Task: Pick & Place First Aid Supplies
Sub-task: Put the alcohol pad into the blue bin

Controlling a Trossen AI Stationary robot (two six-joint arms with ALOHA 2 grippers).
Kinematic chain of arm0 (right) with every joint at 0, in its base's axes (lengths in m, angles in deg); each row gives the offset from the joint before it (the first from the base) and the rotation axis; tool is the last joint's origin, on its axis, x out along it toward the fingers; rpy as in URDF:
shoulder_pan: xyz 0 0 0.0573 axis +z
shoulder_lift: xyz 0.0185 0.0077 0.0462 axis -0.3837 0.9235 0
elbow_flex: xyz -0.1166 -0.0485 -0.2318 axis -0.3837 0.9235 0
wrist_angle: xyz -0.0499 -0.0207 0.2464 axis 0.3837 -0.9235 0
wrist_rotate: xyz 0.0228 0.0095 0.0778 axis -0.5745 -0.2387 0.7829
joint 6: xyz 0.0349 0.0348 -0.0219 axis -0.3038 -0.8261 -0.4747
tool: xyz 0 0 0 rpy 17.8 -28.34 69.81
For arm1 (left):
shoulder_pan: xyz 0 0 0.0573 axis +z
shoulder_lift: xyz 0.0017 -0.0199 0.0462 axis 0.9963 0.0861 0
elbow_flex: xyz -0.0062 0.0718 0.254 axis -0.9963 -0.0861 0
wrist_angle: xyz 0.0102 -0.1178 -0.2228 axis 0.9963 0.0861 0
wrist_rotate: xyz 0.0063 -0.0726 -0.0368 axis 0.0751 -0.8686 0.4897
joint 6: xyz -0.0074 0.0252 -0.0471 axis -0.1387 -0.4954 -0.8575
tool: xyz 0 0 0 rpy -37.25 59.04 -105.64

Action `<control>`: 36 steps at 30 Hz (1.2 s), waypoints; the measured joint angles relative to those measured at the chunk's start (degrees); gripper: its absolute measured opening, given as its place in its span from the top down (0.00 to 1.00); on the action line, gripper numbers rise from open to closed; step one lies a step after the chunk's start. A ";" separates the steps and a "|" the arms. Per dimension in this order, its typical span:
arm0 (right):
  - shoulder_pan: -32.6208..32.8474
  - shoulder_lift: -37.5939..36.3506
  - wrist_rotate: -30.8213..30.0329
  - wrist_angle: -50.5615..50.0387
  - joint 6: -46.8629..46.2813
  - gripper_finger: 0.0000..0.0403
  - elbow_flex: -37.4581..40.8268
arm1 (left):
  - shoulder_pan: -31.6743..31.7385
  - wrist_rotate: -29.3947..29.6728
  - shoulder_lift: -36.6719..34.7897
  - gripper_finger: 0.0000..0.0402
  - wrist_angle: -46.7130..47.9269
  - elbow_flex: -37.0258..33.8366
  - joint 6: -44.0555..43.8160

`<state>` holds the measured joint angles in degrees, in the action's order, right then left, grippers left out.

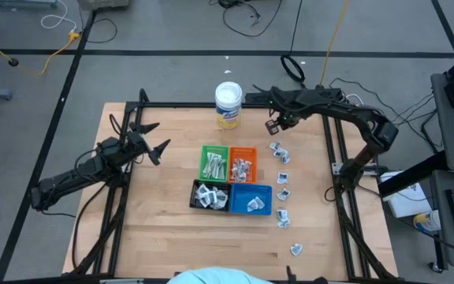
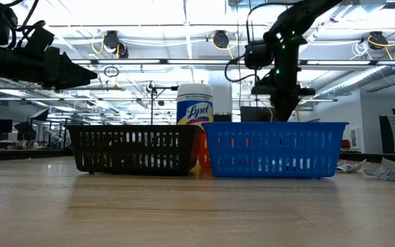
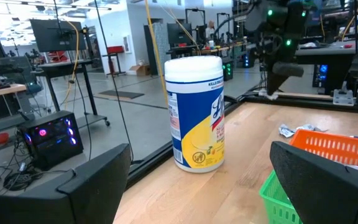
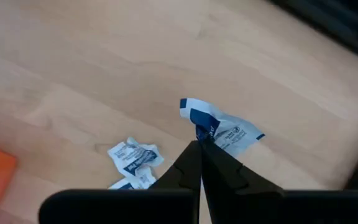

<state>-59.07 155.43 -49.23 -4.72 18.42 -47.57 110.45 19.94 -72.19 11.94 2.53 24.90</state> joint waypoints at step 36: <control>42.81 -1.50 12.30 6.89 -1.68 1.00 -0.54 | 0.00 0.00 0.00 0.02 0.00 0.00 0.01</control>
<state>-16.27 153.93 -36.93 2.16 16.74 -48.11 110.45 19.94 -72.19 11.93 2.53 24.91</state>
